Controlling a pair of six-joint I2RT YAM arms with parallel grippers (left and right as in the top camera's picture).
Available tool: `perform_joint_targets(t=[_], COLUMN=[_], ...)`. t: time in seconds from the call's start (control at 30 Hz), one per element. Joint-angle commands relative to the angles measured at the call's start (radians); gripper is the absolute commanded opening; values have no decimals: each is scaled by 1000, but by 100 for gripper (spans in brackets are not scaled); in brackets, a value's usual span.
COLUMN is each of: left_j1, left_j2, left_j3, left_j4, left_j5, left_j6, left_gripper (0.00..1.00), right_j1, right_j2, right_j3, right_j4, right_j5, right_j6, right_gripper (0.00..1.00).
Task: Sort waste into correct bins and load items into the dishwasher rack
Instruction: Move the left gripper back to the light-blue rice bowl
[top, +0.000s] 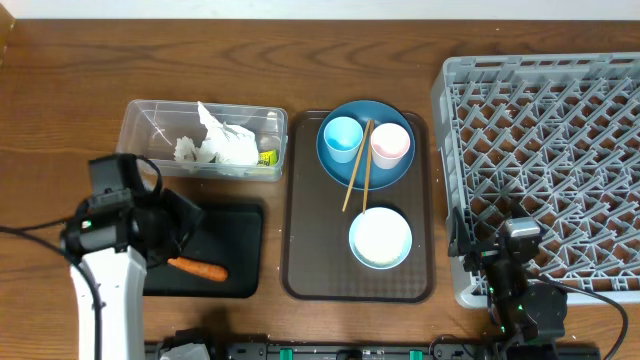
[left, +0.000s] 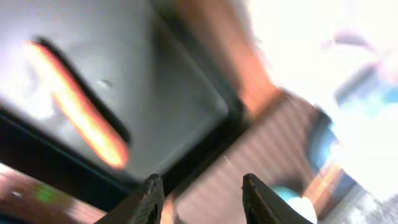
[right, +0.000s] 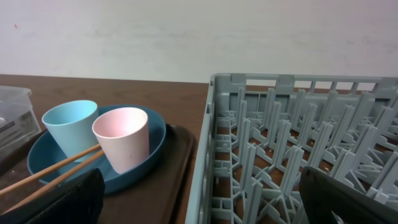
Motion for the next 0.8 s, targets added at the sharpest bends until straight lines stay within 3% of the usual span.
perform_joint_targets(t=[0.0, 0.2, 0.43, 0.77], left_j1=[-92, -377, -753, -1171], left_j2=[-16, -16, 22, 249], left_j3=[78, 98, 98, 98], left_j4=[-56, -22, 153, 422], left_j5=[95, 21, -125, -265], left_j6=[91, 9, -134, -185], left_gripper=[44, 43, 42, 38], right_j1=[10, 10, 10, 10], right_j2=[0, 0, 0, 0], right_j3=[-2, -2, -2, -2], right_j4=[-4, -4, -4, -4], right_j5=[0, 0, 0, 0], right_j6=[-5, -4, -4, -5], right_gripper=[99, 99, 99, 99])
